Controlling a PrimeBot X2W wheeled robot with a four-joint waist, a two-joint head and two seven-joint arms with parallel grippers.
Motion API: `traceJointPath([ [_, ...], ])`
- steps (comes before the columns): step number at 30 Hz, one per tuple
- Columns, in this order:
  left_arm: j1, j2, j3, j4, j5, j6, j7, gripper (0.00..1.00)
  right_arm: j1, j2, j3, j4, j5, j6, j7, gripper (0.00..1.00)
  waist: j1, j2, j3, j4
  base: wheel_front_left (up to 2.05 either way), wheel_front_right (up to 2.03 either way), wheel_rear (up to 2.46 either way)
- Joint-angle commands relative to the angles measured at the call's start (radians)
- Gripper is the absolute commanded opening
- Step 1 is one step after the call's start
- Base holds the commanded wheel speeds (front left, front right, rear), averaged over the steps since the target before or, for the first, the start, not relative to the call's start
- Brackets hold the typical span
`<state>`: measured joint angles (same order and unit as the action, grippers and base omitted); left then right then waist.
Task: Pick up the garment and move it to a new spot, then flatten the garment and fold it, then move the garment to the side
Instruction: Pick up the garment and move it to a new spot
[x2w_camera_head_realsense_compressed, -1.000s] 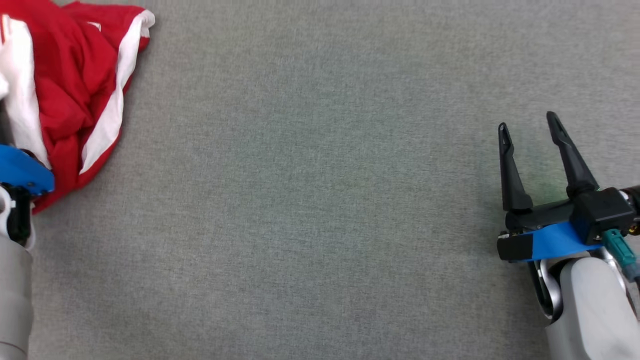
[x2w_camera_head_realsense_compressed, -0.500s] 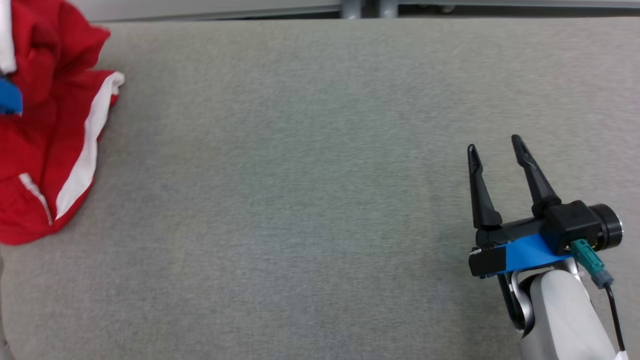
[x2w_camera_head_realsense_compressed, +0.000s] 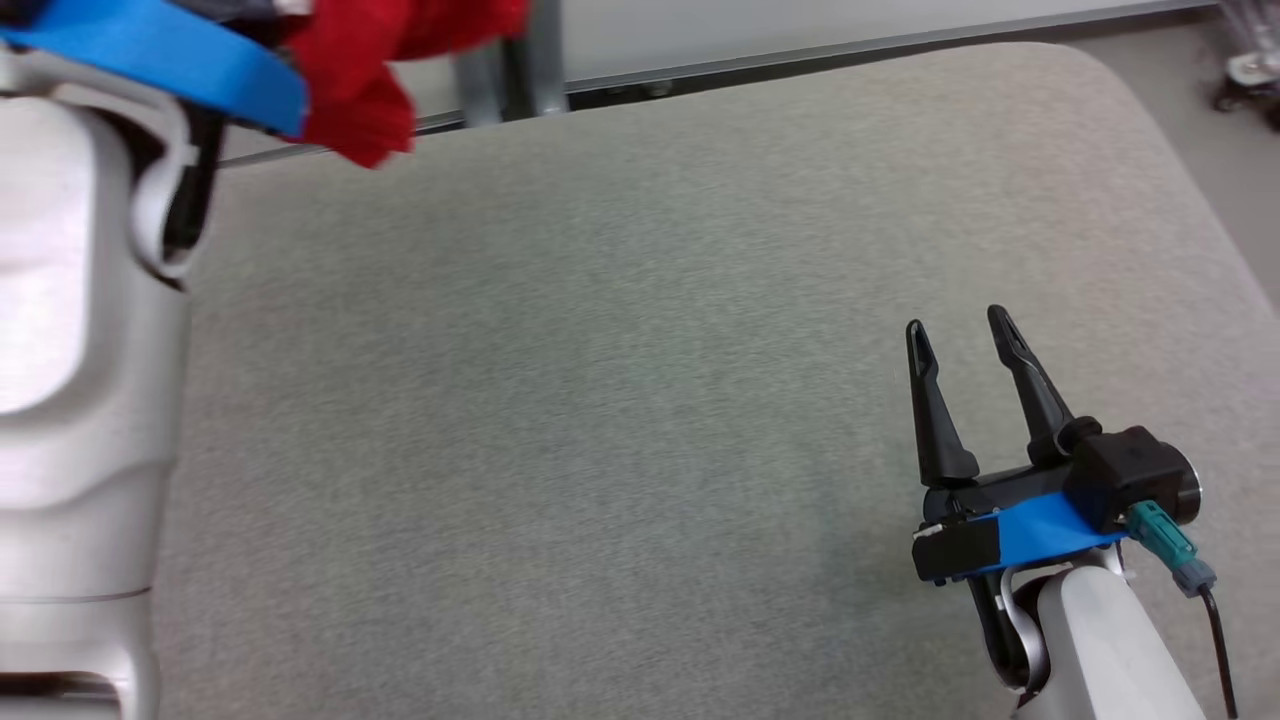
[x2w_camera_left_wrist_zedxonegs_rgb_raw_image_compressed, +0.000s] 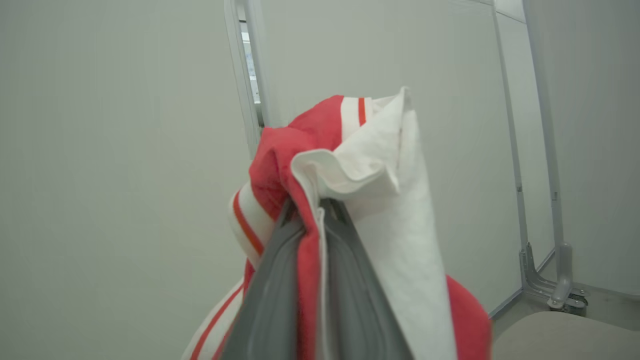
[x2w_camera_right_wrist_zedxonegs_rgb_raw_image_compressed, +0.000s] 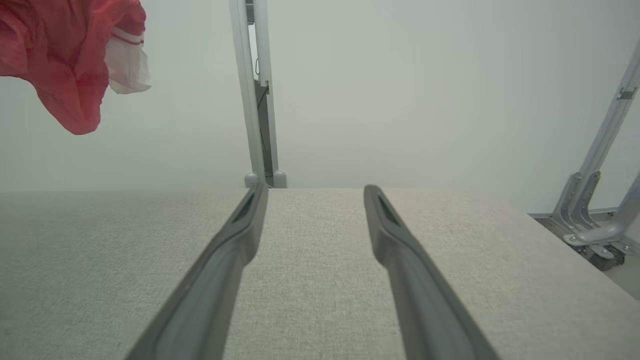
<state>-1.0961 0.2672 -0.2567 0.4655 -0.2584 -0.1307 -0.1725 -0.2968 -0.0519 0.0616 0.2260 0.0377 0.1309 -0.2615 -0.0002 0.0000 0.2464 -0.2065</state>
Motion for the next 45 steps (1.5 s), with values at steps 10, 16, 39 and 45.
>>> traceJointPath([
  [10,0.057,-0.076,-0.247,-0.034,-0.05,0.001,0.022,0.0,0.006,0.003,-0.001,-0.011,0.046,0.0,-0.005,1.0,0.0002,0.0,0.014,-0.119,0.0,0.0,0.0],
  [16,0.198,-0.115,-0.333,0.025,-0.102,0.001,-0.012,0.0,0.017,0.003,-0.019,-0.013,0.041,0.0,-0.005,1.0,0.0002,0.0,0.013,-0.1,0.0,0.0,0.0],
  [39,0.483,-0.164,-0.305,-0.015,-0.117,0.062,-0.093,1.0,0.056,0.002,-0.042,0.001,0.015,0.0,-0.005,1.0,0.0002,0.0,-0.052,0.023,0.0,0.0,0.0],
  [45,0.577,-0.113,-0.149,-0.123,-0.087,0.096,-0.093,1.0,0.072,0.002,-0.041,0.008,0.017,0.0,-0.005,1.0,0.0002,0.0,-0.095,0.061,0.0,0.0,0.0],
])
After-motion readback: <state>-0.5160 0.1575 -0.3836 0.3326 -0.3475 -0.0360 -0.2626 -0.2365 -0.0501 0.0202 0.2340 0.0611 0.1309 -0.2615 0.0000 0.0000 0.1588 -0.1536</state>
